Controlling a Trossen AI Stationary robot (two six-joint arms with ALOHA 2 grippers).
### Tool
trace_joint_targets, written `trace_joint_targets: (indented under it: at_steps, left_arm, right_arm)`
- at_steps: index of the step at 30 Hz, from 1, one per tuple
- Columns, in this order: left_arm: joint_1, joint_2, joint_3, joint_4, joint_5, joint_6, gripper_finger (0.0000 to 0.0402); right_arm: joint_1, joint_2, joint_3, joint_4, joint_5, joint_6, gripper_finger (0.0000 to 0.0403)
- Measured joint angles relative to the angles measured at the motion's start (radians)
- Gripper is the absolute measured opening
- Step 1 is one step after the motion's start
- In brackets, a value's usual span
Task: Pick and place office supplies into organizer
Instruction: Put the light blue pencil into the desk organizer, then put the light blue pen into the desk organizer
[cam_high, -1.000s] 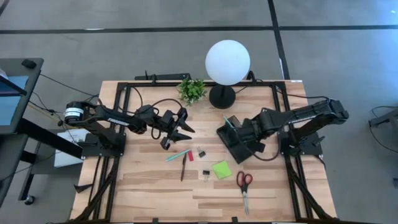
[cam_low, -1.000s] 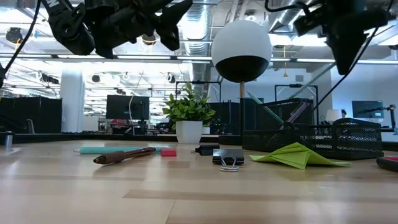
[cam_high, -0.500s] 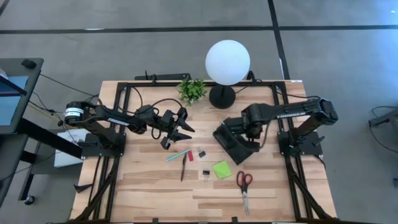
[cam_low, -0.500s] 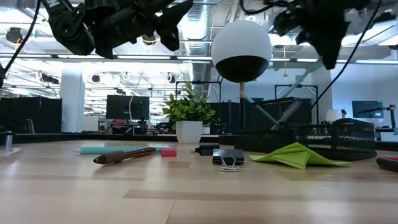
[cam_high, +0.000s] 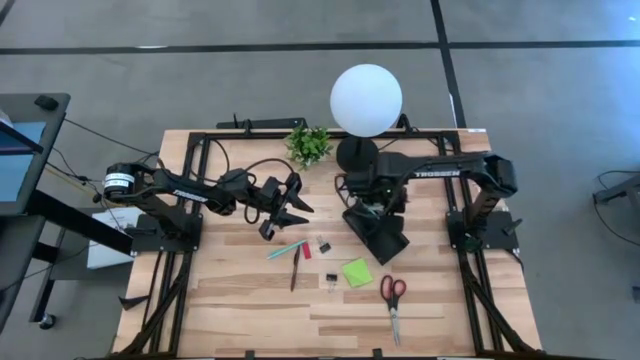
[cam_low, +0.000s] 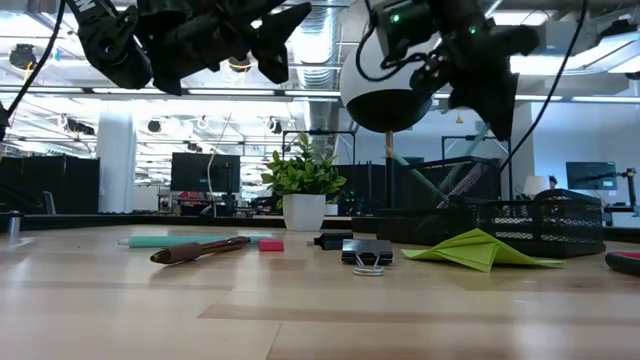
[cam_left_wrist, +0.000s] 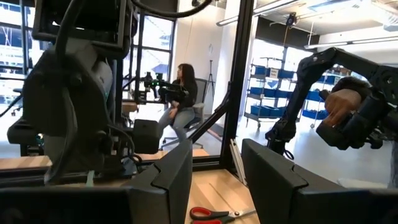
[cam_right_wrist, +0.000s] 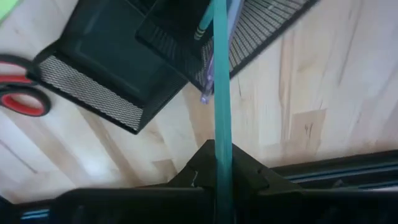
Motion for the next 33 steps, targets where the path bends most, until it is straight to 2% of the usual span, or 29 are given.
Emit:
trace_joint_targets:
  at_steps: [8, 12, 18, 23, 28, 31, 33]
  left_arm:
    - [0.000, 0.000, 0.000, -0.014, -0.001, 0.014, 0.0135]
    - [0.000, 0.000, 0.000, -0.014, -0.001, 0.014, 0.0135]
    - [0.000, 0.000, 0.000, -0.013, 0.003, 0.003, 0.0135]
    - [0.014, -0.035, 0.001, -0.039, 0.156, -0.008, 0.0135]
    - [0.031, -0.124, 0.001, -0.268, 0.267, 0.024, 0.0135]
    - [0.027, -0.172, 0.001, -0.466, 0.268, 0.077, 0.0135]
    - [0.012, -0.197, 0.000, -0.579, 0.223, 0.111, 0.0135]
  right_arm:
    - [0.000, 0.014, 0.000, 0.000, 0.017, -0.012, 0.0051]
    - [0.004, -0.013, 0.014, -0.003, 0.082, -0.006, 0.0074]
    - [0.013, -0.046, 0.119, 0.000, 0.100, 0.099, 0.0086]
    - [0.066, -0.125, 0.203, -0.001, 0.165, 0.139, 0.0080]
    - [0.182, -0.261, 0.213, 0.052, 0.205, 0.259, 0.0075]
    - [0.298, -0.343, 0.188, 0.141, 0.311, 0.339, 0.0075]
    - [0.388, -0.382, 0.162, 0.212, 0.402, 0.373, 0.0075]
